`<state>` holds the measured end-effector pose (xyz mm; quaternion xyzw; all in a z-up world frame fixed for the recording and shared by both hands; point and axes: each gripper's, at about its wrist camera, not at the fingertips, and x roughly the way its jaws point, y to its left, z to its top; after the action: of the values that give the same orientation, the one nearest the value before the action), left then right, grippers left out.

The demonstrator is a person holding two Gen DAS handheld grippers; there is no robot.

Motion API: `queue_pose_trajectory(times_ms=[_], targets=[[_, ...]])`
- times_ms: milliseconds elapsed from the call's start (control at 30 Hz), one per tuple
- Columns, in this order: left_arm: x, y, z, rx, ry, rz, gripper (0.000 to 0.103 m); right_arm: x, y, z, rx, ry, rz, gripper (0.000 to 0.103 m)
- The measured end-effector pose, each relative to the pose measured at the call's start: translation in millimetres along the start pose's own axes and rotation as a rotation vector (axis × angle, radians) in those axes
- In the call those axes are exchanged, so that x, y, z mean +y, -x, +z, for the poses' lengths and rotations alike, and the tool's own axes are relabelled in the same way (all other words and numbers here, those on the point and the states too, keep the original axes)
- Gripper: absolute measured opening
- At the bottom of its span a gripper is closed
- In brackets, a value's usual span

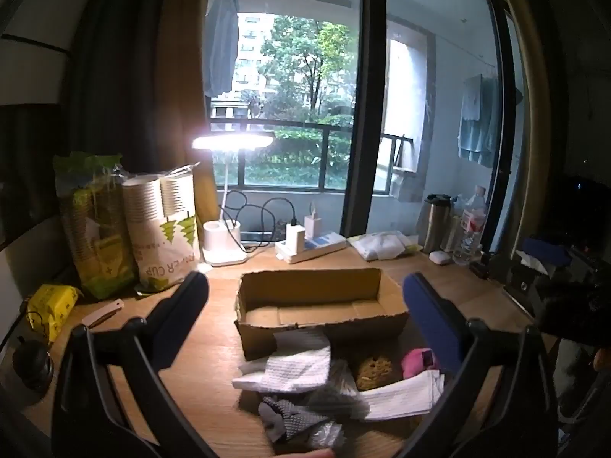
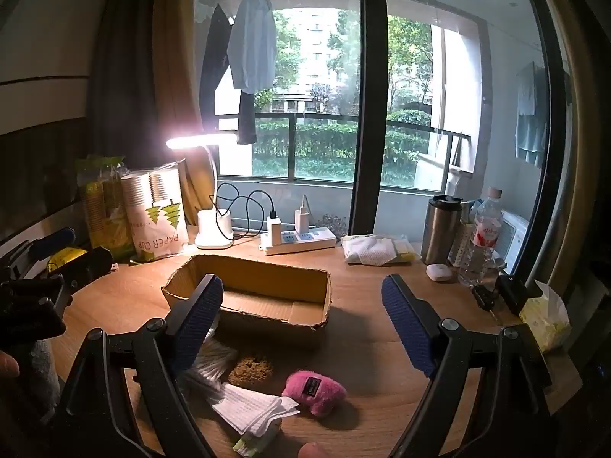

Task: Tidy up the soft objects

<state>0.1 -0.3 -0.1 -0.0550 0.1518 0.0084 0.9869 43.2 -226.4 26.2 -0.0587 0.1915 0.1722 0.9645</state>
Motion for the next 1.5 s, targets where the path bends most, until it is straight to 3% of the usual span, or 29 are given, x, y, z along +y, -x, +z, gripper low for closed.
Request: queue_pose_trajectory(times_ms=[1033, 1500], targets=[[2, 2, 0, -0.005, 0.01, -0.017, 0.103, -1, -1, 0, 0.004, 0.002, 0.0, 0.088], [-1, -9, -3, 0.012, -0.037, -0.003, 0.103, -2, -9, -2, 0.017, 0.0, 0.007, 0.088]])
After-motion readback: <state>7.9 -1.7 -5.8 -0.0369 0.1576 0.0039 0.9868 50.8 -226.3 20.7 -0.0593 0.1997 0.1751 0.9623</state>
